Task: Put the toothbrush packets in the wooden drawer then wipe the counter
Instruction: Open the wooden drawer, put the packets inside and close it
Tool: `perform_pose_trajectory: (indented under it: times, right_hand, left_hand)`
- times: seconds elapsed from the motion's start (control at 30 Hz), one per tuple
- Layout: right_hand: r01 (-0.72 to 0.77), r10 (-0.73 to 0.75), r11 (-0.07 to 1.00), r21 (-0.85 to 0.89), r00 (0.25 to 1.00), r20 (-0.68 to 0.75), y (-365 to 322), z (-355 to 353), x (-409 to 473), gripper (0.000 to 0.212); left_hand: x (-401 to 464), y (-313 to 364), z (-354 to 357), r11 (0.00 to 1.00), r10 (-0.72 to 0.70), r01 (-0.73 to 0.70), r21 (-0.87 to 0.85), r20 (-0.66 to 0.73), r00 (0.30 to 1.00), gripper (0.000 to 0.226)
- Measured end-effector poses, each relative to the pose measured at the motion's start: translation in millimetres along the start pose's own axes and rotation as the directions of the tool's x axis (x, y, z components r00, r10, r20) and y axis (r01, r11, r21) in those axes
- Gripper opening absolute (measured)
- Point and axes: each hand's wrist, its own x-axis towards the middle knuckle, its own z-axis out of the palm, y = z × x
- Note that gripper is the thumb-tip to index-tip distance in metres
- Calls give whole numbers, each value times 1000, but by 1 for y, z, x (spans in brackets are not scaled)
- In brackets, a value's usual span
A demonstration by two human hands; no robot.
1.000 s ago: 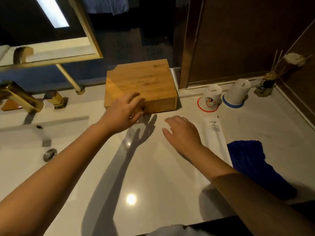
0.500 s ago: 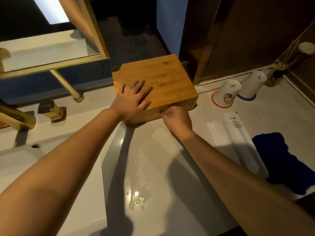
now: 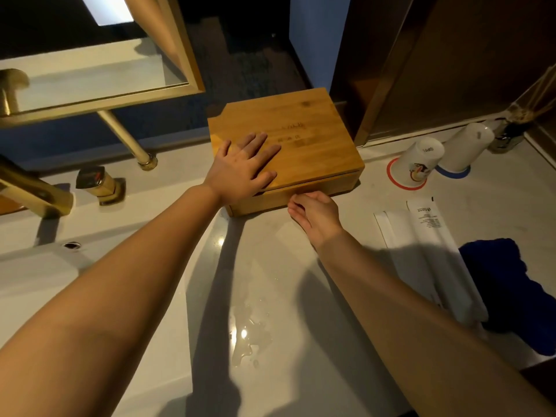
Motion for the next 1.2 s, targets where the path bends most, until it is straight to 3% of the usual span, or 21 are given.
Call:
perform_pose_trajectory:
  times: [0.27, 0.57, 0.73, 0.87, 1.03, 1.2]
  right_hand:
    - [-30, 31, 997, -77, 999, 16, 7, -16, -10, 7]
    - [-15, 15, 999, -47, 1000, 5, 27, -42, -40, 4]
    - [-32, 31, 995, -92, 999, -15, 40, -58, -56, 15]
    - [-26, 24, 996, -87, 1000, -18, 49, -70, -67, 7]
    - [0, -1, 997, -78, 1000, -22, 58, -80, -75, 14]
    - [-35, 32, 998, -56, 999, -41, 69, -91, -82, 9]
  left_hand:
    - [-1, 1, -3, 1000, -11, 11, -28, 14, 1000, 61]
    - [-1, 2, -3, 999, -17, 18, -38, 8, 1000, 61]
    - [-2, 2, -4, 999, -20, 21, -38, 14, 1000, 62]
    - [-2, 3, -4, 999, -21, 21, -35, 17, 1000, 62]
    - [-2, 3, -5, 999, -20, 21, -26, 16, 1000, 63]
    - [-1, 2, -3, 1000, -18, 18, -20, 16, 1000, 62]
